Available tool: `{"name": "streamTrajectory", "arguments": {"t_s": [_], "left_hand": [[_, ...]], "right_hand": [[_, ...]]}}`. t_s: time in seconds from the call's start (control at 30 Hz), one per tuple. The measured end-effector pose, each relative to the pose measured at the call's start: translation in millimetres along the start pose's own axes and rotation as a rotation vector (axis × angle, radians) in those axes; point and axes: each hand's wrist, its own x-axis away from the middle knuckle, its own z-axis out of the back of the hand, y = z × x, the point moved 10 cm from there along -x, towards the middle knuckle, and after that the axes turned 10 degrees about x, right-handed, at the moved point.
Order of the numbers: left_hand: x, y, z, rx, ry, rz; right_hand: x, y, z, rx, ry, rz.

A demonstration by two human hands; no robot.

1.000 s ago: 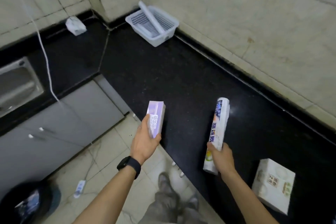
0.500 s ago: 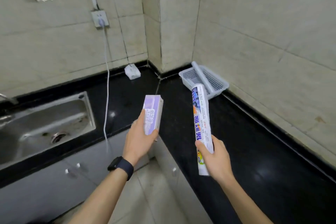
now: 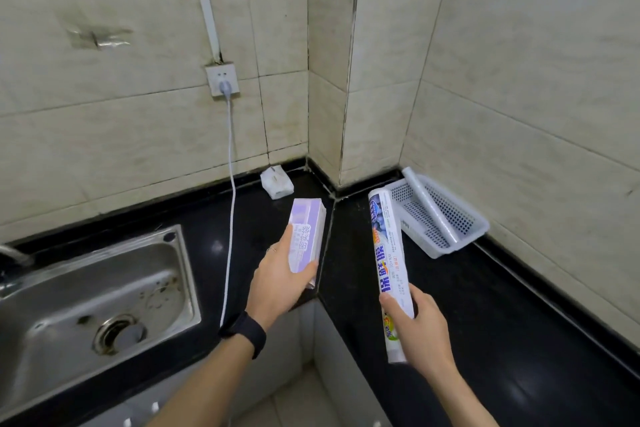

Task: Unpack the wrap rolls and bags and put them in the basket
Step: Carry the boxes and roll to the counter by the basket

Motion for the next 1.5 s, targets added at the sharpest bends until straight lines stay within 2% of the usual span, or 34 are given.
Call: {"name": "streamTrajectory", "arguments": {"t_s": [0.47,0.8,0.97,1.2,1.5], "left_hand": [[-129.9,-108.0,-79.8,-0.098,-0.194,0.302],[-218.8,-195.0,-176.1,-0.155,-0.412,0.469],[-266.2,-210.2,-217.8,-0.116,-0.439,0.477],[-302.2,-221.9,-247.0,-0.126,-0.436,0.401],[-303.0,-233.8,-260.6,-0.236,-0.475,0.332]], "right_hand": [[-170.9,17.7,-86.0,0.188,-0.117,-0.060],[-261.3,68.6,-147.7,0.397,-0.185,-0.261],[-299.0,86.3,-168.3,0.436,-0.187,-0.368],[-335.5,86.9,-200.4,0.431,-0.114,-0.349],[-331.9,99.0,-215.3,0.612,-0.100,-0.350]]}}
